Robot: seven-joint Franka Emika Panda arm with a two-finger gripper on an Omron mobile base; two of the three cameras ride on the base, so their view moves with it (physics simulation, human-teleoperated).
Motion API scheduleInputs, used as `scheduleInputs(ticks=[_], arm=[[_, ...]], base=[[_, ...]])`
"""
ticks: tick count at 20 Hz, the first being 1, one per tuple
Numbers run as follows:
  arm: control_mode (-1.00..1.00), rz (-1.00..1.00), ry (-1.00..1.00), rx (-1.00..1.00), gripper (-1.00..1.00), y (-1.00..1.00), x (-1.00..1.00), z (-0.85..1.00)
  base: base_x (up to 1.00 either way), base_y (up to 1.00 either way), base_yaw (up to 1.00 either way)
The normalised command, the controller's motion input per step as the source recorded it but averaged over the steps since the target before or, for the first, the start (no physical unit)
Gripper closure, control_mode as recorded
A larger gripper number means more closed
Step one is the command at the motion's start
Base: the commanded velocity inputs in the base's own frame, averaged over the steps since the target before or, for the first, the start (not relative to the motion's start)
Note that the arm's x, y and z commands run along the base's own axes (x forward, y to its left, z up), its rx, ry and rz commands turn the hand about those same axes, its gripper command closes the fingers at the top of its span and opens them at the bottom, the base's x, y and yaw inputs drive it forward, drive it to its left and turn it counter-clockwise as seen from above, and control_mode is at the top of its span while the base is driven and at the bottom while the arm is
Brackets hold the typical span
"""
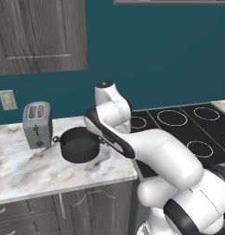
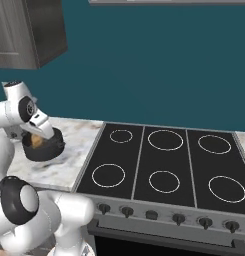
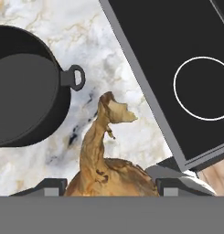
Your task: Turn on the sink faucet. Then move the onion from the counter to the sink. Turn off the sink. Move the vegetable from the sink to the pot next to the stove. Finally move the pot to the front center burner.
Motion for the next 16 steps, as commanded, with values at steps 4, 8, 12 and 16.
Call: scheduleInputs(ticks=[4, 8, 12, 16], arm=[[-1.0, 0.0, 0.0, -0.03, 1.0, 0.44, 0.34, -0.14], [-1.0, 0.0, 0.0, -0.02, 1.0, 0.31, 0.38, -0.28], [-1.0, 0.0, 0.05, 0.0, 1.0, 0.23, 0.47, -0.27], [-1.0, 0.0, 0.06, 0.0, 1.0, 0.26, 0.5, -0.29]], base=[[0.0, 0.0, 0.0], [0.0, 0.0, 0.0], [0.0, 0.0, 0.0], [0.0, 0.0, 0.0]])
